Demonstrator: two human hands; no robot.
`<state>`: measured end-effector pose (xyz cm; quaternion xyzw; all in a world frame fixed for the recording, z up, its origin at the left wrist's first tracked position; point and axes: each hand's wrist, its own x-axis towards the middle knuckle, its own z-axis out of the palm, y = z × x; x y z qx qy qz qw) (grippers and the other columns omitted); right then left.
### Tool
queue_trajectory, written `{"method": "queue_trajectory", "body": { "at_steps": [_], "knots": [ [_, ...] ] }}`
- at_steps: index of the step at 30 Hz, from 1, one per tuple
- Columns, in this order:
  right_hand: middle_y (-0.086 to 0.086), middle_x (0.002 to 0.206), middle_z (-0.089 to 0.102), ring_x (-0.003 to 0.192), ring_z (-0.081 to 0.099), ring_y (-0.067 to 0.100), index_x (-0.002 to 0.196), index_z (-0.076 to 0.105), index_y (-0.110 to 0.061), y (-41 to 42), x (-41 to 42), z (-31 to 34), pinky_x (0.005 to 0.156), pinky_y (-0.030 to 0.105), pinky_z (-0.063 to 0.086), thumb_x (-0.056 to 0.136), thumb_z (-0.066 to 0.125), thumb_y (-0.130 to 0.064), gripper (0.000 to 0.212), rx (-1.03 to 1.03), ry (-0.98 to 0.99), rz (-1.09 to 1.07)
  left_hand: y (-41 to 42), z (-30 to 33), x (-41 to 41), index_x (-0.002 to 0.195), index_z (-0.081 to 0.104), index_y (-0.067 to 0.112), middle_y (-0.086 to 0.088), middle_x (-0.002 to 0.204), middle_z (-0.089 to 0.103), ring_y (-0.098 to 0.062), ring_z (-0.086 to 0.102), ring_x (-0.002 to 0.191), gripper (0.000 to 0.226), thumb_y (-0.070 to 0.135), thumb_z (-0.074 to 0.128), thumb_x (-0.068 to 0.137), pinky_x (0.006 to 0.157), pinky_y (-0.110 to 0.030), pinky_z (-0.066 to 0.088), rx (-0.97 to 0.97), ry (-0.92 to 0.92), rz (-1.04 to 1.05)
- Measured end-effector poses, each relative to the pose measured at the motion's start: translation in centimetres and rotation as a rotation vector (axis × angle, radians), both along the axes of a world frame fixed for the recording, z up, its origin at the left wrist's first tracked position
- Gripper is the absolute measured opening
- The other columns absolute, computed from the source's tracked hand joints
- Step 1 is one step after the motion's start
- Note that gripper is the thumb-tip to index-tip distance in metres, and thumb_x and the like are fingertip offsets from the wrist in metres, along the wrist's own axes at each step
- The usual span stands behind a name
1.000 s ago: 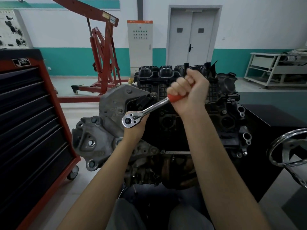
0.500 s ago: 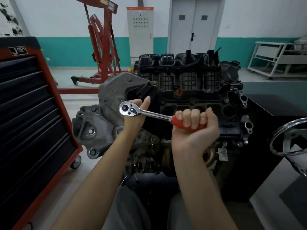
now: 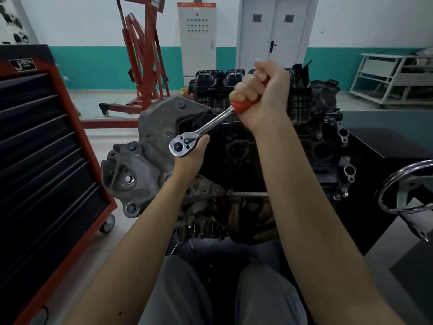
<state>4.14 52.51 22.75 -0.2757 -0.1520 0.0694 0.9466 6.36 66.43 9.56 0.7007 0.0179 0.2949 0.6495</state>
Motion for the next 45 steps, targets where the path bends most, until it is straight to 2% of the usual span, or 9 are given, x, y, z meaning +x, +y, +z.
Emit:
{"method": "queue_trajectory", "body": {
  "at_steps": [3,10,16,23,27,33,39,42,45],
  "knots": [
    [-0.007,0.04,0.027,0.036,0.023,0.01,0.05,0.035,-0.019,-0.5,-1.9,-2.7,0.041,0.019,0.027,0.093,0.043,-0.011,0.045,0.157,0.015,-0.098,0.0,-0.1,-0.2,0.055,0.039,0.021,0.017,0.044,0.039,-0.002,0.036,0.046,0.041,0.013,0.062,0.088,0.049,-0.02,0.033,-0.05,-0.052,0.004],
    [-0.005,0.044,0.031,0.042,0.031,0.012,0.05,0.037,-0.02,-0.2,-7.5,-9.5,0.05,0.024,0.042,0.096,0.039,-0.02,0.045,0.418,0.065,-0.286,-0.7,0.3,-0.7,0.05,0.024,0.02,0.016,0.039,0.025,-0.001,0.022,0.038,0.058,0.006,0.064,0.09,0.043,-0.013,0.022,0.027,-0.219,-0.048],
    [-0.006,0.041,0.028,0.038,0.024,0.011,0.049,0.035,-0.02,-1.3,-3.3,-5.0,0.042,0.021,0.032,0.093,0.041,-0.013,0.045,0.241,-0.009,-0.177,-0.3,0.0,-0.2,0.051,0.033,0.019,0.016,0.039,0.033,-0.001,0.029,0.037,0.051,0.007,0.062,0.091,0.043,-0.013,0.025,0.014,-0.156,-0.038],
    [-0.005,0.039,0.027,0.033,0.023,0.009,0.047,0.036,-0.017,0.3,0.3,1.0,0.037,0.018,0.029,0.092,0.044,-0.01,0.046,-0.041,0.028,0.027,-0.4,0.4,-1.1,0.041,0.037,0.033,0.018,0.043,0.033,0.0,0.031,0.041,0.046,0.027,0.06,0.081,0.046,-0.01,0.027,0.028,-0.153,-0.12],
    [-0.006,0.041,0.027,0.036,0.021,0.009,0.052,0.036,-0.018,0.1,-2.1,-1.6,0.04,0.017,0.025,0.094,0.046,-0.013,0.043,0.153,0.091,-0.119,-0.3,0.2,-1.2,0.055,0.046,0.027,0.014,0.052,0.044,0.002,0.039,0.048,0.036,0.016,0.067,0.082,0.051,-0.016,0.034,-0.069,-0.22,-0.081],
    [-0.006,0.044,0.03,0.039,0.028,0.01,0.048,0.039,-0.02,-0.5,-6.6,-6.7,0.043,0.021,0.036,0.098,0.043,-0.023,0.05,0.444,0.166,-0.286,-1.0,0.1,-0.9,0.054,0.035,0.013,0.008,0.047,0.034,-0.003,0.033,0.04,0.05,0.017,0.077,0.081,0.047,-0.013,0.031,0.139,-0.248,0.087],
    [-0.007,0.04,0.027,0.036,0.024,0.009,0.049,0.036,-0.02,-0.8,-3.9,-4.3,0.041,0.02,0.03,0.096,0.04,-0.015,0.047,0.274,0.019,-0.164,-0.6,0.0,-0.2,0.051,0.033,0.023,0.018,0.039,0.038,0.001,0.036,0.039,0.053,0.0,0.064,0.087,0.044,-0.008,0.031,0.065,-0.218,0.063],
    [-0.006,0.038,0.028,0.034,0.024,0.01,0.048,0.037,-0.018,-0.4,-1.6,-1.5,0.039,0.018,0.029,0.094,0.043,-0.012,0.046,0.097,-0.037,-0.07,-0.7,0.0,-0.4,0.05,0.044,0.034,0.022,0.043,0.043,0.005,0.042,0.043,0.044,0.01,0.063,0.083,0.048,-0.004,0.036,-0.022,-0.185,0.031],
    [-0.005,0.038,0.028,0.033,0.024,0.009,0.046,0.038,-0.017,0.1,-0.2,0.6,0.038,0.018,0.029,0.093,0.044,-0.011,0.048,-0.05,-0.035,0.02,-0.8,0.1,-0.8,0.04,0.036,0.034,0.019,0.04,0.031,0.0,0.032,0.039,0.048,0.02,0.056,0.082,0.044,-0.007,0.028,0.063,-0.149,-0.012]
  ]
}}
